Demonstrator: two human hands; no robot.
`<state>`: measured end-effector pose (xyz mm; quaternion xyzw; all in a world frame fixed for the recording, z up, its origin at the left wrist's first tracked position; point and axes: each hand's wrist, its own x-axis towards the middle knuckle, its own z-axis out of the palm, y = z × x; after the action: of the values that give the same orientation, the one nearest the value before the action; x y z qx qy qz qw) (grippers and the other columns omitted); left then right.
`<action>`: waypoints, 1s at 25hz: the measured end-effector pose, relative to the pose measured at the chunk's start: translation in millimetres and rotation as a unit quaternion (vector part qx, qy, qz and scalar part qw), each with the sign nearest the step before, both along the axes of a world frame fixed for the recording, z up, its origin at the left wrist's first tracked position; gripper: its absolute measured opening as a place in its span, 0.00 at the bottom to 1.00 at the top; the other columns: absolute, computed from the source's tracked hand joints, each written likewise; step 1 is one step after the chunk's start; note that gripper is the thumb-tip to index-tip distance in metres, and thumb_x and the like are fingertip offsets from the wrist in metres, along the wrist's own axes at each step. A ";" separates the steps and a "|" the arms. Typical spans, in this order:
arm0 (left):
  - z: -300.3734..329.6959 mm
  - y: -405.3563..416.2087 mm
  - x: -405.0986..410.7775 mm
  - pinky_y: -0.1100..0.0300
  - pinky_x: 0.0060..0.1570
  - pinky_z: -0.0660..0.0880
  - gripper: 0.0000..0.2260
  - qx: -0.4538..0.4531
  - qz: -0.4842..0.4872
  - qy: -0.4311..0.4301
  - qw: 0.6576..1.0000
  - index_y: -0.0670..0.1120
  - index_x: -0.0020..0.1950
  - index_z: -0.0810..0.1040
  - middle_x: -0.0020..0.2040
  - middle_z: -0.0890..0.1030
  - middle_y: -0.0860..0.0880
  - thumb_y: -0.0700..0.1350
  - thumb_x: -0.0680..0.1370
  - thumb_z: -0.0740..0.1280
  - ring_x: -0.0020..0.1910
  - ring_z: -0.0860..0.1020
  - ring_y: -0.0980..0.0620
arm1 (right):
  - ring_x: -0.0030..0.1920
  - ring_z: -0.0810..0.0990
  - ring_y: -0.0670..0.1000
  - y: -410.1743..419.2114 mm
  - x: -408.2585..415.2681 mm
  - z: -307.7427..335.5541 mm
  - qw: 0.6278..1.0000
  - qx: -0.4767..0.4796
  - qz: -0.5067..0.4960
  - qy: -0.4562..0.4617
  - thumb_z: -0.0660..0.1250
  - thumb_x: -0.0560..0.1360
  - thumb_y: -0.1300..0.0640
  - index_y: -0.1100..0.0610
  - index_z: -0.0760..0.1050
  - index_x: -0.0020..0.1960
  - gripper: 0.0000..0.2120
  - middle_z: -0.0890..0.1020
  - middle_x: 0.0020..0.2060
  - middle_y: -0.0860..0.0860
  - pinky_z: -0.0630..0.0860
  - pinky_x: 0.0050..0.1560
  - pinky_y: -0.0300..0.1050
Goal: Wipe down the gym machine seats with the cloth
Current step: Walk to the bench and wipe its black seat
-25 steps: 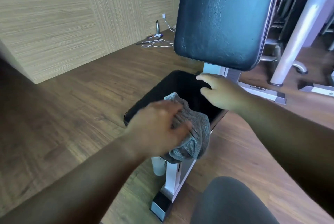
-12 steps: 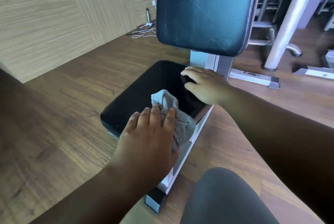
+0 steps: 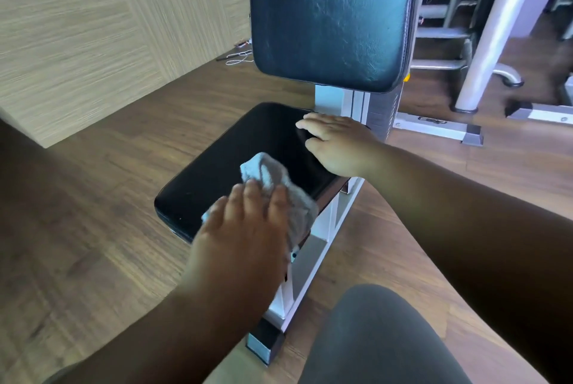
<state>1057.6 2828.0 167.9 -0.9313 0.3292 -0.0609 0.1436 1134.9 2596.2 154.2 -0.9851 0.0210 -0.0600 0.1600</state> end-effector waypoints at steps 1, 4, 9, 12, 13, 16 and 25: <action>-0.7 13.1 -3.4 0.42 0.65 0.72 0.40 -0.012 -0.002 0.003 1.000 0.39 0.75 0.64 0.69 0.72 0.32 0.59 0.71 0.73 0.67 0.74 0.35 | 0.73 0.63 0.49 0.4 0.8 -1.4 1.000 -0.006 0.004 0.000 0.50 0.81 0.51 0.49 0.66 0.72 0.20 0.66 0.74 0.43 0.58 0.71 0.45; 6.4 4.2 0.5 0.41 0.64 0.72 0.44 0.013 0.054 0.027 0.998 0.37 0.75 0.65 0.68 0.72 0.31 0.63 0.69 0.73 0.67 0.74 0.34 | 0.74 0.62 0.48 -1.9 4.3 -3.1 1.000 -0.011 0.007 -0.014 0.50 0.81 0.51 0.48 0.66 0.73 0.21 0.65 0.74 0.42 0.57 0.71 0.44; 3.5 -37.3 11.5 0.46 0.75 0.55 0.39 0.003 0.048 -0.004 0.999 0.42 0.80 0.43 0.79 0.53 0.34 0.64 0.80 0.55 0.79 0.54 0.37 | 0.76 0.60 0.47 -6.3 9.2 -9.0 1.000 -0.002 -0.002 -0.010 0.49 0.80 0.48 0.43 0.63 0.75 0.24 0.62 0.76 0.38 0.57 0.75 0.49; -4.7 8.5 5.8 0.47 0.71 0.65 0.36 -0.056 0.005 -0.036 0.998 0.44 0.79 0.59 0.75 0.67 0.38 0.65 0.78 0.56 0.74 0.67 0.40 | 0.77 0.58 0.46 -8.4 9.4 -11.9 1.000 -0.009 -0.007 -0.011 0.49 0.80 0.47 0.42 0.62 0.76 0.25 0.60 0.77 0.37 0.56 0.76 0.51; -9.4 28.0 5.2 0.46 0.67 0.70 0.37 -0.085 -0.005 -0.041 0.996 0.43 0.77 0.64 0.72 0.71 0.38 0.68 0.76 0.56 0.71 0.71 0.40 | 0.77 0.58 0.46 -8.2 9.7 -12.0 1.000 -0.010 -0.007 -0.014 0.48 0.79 0.46 0.42 0.61 0.76 0.25 0.60 0.77 0.37 0.56 0.76 0.51; -20.8 69.7 10.3 0.44 0.66 0.68 0.44 -0.150 0.003 -0.008 0.989 0.41 0.77 0.65 0.73 0.70 0.36 0.75 0.75 0.50 0.73 0.69 0.38 | 0.77 0.59 0.50 -6.4 12.1 -14.5 1.000 -0.022 -0.014 -0.012 0.50 0.81 0.47 0.45 0.62 0.77 0.24 0.62 0.77 0.42 0.56 0.76 0.53; 10.6 45.3 114.2 0.53 0.61 0.70 0.33 -0.297 0.191 0.211 0.911 0.53 0.68 0.73 0.64 0.77 0.46 0.73 0.71 0.61 0.63 0.76 0.49 | 0.75 0.63 0.54 -7.0 15.9 -17.8 0.998 -0.034 -0.044 -0.006 0.54 0.82 0.46 0.52 0.66 0.75 0.23 0.69 0.74 0.50 0.58 0.74 0.53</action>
<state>1171.8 2873.3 178.6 -0.9671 0.1347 0.0706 -0.2040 1150.8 2589.2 136.4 -0.9876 0.0616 -0.0740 0.1236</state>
